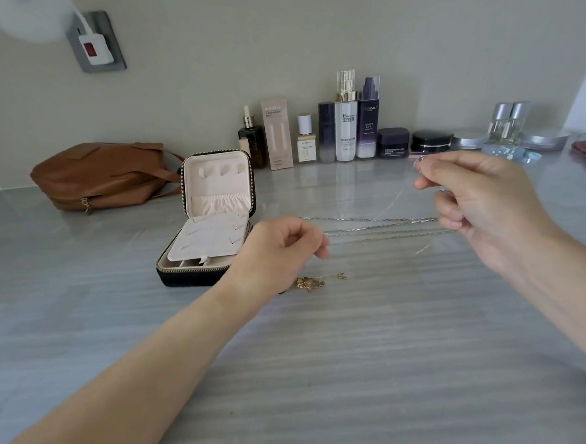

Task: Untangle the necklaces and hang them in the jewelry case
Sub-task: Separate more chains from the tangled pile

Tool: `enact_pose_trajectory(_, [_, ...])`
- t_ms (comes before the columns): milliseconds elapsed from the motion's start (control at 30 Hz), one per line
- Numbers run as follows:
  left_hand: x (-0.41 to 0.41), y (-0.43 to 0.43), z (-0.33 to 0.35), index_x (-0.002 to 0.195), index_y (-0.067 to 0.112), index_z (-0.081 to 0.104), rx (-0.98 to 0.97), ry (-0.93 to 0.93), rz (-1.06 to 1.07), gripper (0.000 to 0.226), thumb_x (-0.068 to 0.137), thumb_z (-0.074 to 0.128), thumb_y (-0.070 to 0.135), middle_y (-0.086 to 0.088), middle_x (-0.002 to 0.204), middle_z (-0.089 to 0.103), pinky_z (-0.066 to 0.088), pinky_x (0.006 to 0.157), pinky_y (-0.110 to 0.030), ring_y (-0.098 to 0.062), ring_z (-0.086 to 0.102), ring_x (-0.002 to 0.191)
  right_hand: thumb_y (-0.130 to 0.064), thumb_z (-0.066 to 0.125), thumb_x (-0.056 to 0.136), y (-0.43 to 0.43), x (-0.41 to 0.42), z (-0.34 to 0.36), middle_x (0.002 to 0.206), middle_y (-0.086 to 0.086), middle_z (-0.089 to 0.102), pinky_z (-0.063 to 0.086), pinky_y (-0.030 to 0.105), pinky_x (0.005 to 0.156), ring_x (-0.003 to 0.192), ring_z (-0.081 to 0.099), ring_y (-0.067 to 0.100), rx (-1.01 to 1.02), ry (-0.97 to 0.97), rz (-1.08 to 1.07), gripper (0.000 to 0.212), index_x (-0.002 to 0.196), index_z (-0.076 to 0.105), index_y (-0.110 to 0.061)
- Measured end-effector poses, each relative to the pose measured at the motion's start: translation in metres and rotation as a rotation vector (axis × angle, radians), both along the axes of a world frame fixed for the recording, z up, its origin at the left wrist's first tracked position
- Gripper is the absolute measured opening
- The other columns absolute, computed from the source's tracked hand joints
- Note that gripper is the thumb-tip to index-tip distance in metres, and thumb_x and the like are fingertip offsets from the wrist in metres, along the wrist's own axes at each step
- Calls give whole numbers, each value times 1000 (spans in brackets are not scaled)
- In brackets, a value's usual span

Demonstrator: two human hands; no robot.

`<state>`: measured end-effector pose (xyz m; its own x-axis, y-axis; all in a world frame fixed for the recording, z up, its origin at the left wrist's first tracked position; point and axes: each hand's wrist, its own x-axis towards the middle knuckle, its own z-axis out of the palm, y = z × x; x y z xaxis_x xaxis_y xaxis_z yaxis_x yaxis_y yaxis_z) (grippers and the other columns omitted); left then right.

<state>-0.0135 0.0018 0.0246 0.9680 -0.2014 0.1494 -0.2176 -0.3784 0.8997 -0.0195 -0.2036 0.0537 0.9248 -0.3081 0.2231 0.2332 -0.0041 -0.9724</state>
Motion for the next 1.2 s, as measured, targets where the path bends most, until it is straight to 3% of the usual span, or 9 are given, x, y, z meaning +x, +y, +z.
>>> enact_pose_trajectory(67, [0, -5, 0, 75, 17, 66, 38, 8, -3, 26, 92, 47, 18, 11, 58, 60, 32, 42, -15, -1, 41, 41, -14, 61, 83, -1, -1, 1, 67, -3, 64, 26, 15, 37, 33, 32, 8, -30, 9, -8, 7, 78, 65, -16])
enact_pose_trajectory(200, [-5, -20, 2, 68, 19, 50, 17, 84, -112, 29, 94, 38, 16, 2, 106, 67, 33, 43, -15, -1, 48, 41, -14, 60, 84, 3, -5, 5, 64, -5, 67, 29, 14, 37, 33, 38, 8, -35, -4, 26, 9, 77, 65, -17])
enact_pose_trajectory(433, [-12, -32, 1, 73, 16, 42, -3, 158, -289, 27, 98, 32, 18, -4, 119, 60, 27, 42, -22, -8, 49, 40, -11, 57, 86, 12, -17, 15, 61, -3, 68, 30, 16, 34, 36, 47, 8, 17, -70, 197, 9, 80, 63, -15])
enact_pose_trajectory(533, [-12, -33, -1, 73, 16, 39, 11, 200, -331, 27, 99, 31, 19, -6, 113, 63, 26, 40, -20, -9, 49, 41, -12, 57, 85, 14, -20, 19, 62, -1, 69, 30, 17, 34, 37, 49, 9, 43, -78, 241, 9, 79, 62, -16])
enact_pose_trajectory(633, [-14, -32, 1, 75, 14, 37, 23, 230, -386, 25, 99, 30, 17, -8, 90, 68, 25, 40, -21, -11, 45, 42, -12, 57, 85, 12, -19, 20, 63, 0, 70, 31, 17, 34, 38, 51, 9, 72, -77, 254, 8, 80, 62, -16])
enact_pose_trajectory(833, [-15, -25, 5, 72, 15, 44, 18, 194, -306, 28, 97, 35, 19, 1, 55, 50, 24, 38, -18, -9, 34, 38, -8, 59, 83, -4, -14, 21, 62, -1, 70, 42, 16, 39, 43, 56, 8, 49, 32, 305, 10, 77, 61, -15])
enact_pose_trajectory(933, [-13, -15, 10, 72, 16, 48, 6, 173, -226, 26, 96, 38, 20, 3, 54, 49, 25, 41, -19, -10, 33, 40, -4, 59, 81, -15, -11, 19, 65, 1, 72, 53, 22, 57, 55, 65, 10, -23, 157, 414, 12, 76, 60, -15])
enact_pose_trajectory(1067, [-10, -2, 15, 73, 14, 51, -11, 168, -151, 25, 95, 40, 18, 3, 53, 49, 20, 41, -18, -13, 30, 42, -3, 62, 79, -27, -5, 14, 77, 6, 75, 54, 33, 81, 71, 71, 17, -126, 318, 438, 12, 77, 59, -15])
enact_pose_trajectory(1200, [-10, 3, 17, 75, 11, 55, 9, 138, -116, 24, 95, 43, 17, -1, 54, 51, 22, 39, -18, -13, 29, 42, -4, 64, 78, -35, -2, 13, 81, 8, 75, 54, 35, 80, 73, 71, 17, -179, 413, 448, 12, 77, 59, -15])
